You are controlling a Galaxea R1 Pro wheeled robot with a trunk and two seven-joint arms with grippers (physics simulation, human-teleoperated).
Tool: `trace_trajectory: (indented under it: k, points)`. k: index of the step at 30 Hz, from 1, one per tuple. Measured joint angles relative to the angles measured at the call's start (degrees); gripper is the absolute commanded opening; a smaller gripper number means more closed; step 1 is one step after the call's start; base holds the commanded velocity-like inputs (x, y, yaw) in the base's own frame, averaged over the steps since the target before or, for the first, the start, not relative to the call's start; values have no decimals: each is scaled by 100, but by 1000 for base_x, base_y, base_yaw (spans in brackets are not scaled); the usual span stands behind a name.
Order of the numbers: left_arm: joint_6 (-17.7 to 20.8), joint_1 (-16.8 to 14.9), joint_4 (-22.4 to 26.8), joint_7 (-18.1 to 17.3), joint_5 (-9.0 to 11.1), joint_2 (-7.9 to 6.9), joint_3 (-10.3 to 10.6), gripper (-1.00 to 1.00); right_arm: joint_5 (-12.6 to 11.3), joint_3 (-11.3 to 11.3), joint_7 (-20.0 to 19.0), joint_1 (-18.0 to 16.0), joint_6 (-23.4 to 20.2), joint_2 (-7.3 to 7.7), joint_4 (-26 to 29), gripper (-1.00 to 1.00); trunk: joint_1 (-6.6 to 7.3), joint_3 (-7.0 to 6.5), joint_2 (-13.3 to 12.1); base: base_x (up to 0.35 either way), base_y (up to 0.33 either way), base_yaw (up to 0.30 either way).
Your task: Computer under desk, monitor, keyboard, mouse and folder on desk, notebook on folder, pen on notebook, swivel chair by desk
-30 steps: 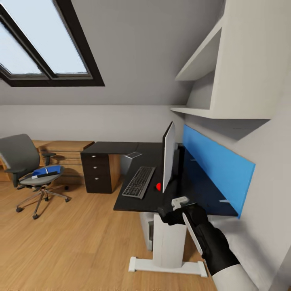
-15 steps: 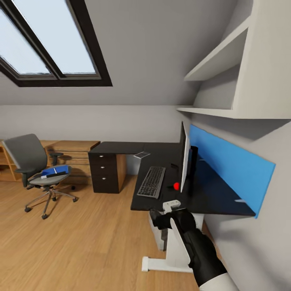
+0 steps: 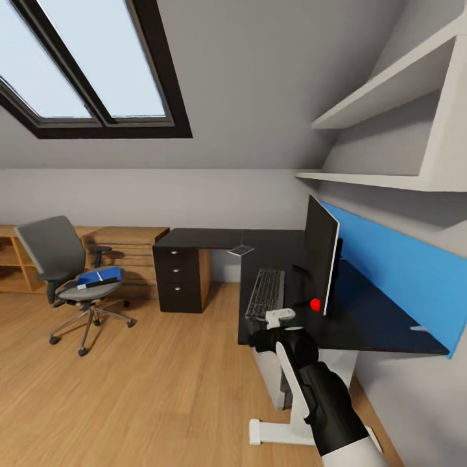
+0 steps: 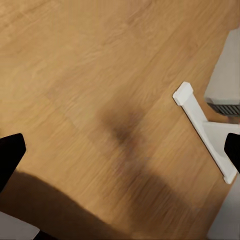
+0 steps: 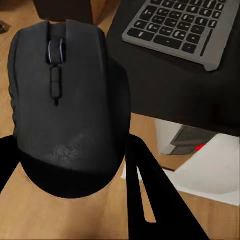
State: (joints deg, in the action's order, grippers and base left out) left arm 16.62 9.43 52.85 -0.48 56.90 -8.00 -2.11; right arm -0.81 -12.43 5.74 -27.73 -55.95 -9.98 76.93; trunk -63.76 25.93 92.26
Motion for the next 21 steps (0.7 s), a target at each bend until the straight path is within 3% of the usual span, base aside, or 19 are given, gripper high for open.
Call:
trace_trajectory:
  k: [5,10,21]
  points:
    - [0,-12,2,-13,-5,0,76,100,-41,9,183,1,-11,0,191,-100,0,0,0,165,315,0]
    - [-1,-20,8,-29,-172,0,97,100,-52,17,218,1,-18,0,271,-100,1,0,0,188,307,0]
    - [1,-21,32,-36,-193,4,99,100,-41,107,231,1,-61,0,498,-100,1,0,0,193,306,0]
